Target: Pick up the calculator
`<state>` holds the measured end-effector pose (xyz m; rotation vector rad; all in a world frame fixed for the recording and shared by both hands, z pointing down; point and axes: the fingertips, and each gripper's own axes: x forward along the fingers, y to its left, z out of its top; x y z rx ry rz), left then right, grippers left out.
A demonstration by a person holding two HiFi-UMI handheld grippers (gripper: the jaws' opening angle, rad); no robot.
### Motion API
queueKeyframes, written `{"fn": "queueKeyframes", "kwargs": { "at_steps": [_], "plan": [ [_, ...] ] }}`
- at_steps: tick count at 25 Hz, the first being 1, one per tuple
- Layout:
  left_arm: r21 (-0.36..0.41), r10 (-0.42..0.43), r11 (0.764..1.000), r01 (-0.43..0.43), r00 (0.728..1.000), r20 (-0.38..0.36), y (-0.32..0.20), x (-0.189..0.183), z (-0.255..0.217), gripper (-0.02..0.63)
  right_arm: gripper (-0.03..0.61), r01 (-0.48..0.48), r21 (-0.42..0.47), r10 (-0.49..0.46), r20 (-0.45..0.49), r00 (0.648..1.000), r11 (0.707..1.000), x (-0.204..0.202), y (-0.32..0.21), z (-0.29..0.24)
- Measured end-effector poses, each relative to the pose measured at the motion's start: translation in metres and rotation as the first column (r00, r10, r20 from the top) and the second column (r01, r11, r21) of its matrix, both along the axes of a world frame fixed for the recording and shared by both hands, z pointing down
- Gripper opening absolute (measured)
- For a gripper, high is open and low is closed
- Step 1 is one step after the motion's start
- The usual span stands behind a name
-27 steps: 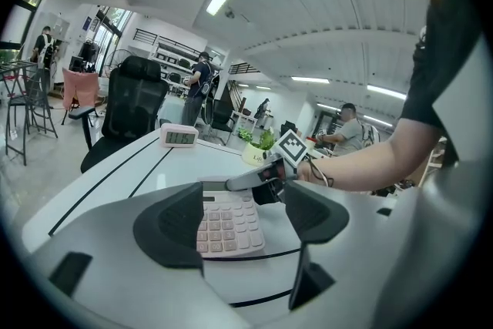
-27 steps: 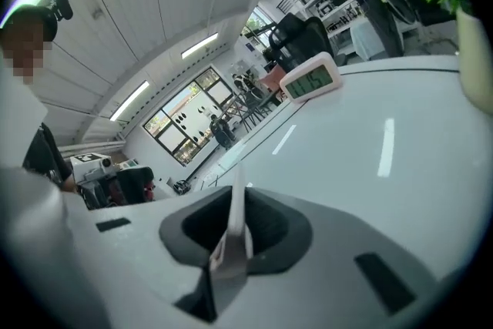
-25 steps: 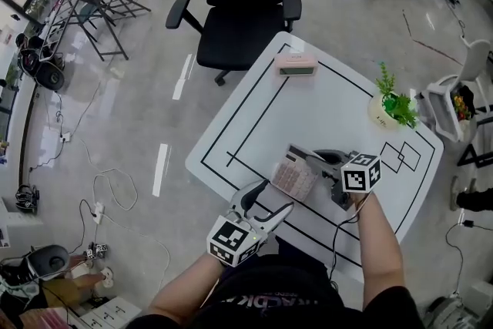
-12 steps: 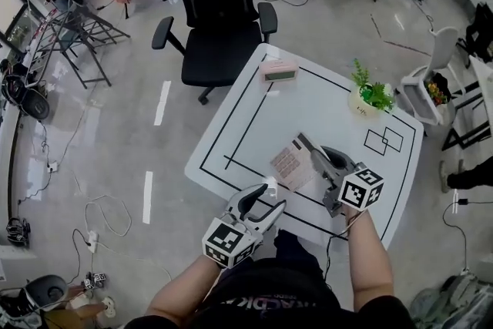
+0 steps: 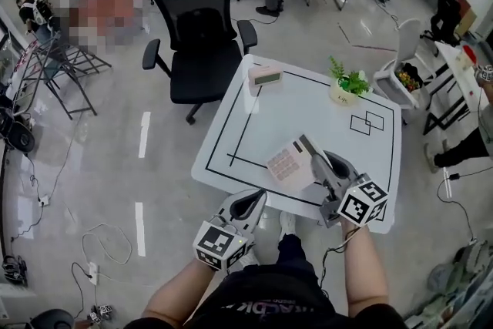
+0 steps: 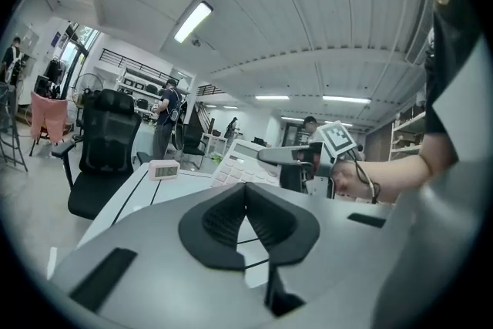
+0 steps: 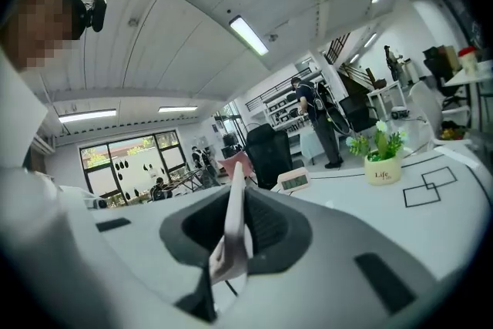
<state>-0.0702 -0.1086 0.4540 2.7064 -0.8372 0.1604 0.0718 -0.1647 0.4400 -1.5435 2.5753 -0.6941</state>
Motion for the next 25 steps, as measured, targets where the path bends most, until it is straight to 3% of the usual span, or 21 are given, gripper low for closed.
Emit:
{"fn": "queueKeyframes", "kwargs": {
  "at_steps": [9,17,25],
  "plan": [
    [0.018,0.048,0.999,-0.048,0.999,-0.02,0.041,-0.021,-0.013,0.002,0.052,-0.064,0.011,0.064,-0.007,0.998,0.998,-0.022,0.079,-0.016],
    [0.04,0.104,0.994,-0.102,0.994,-0.041,0.084,0.012,-0.021,0.002,0.052,-0.089,0.015,0.089,-0.018,0.996,0.996,0.0,0.136,-0.018],
    [0.036,0.052,0.998,-0.051,0.998,-0.029,0.152,0.055,-0.024,0.002,0.052,-0.04,0.041,0.041,-0.022,0.999,0.998,0.037,0.203,-0.02]
  ]
}}
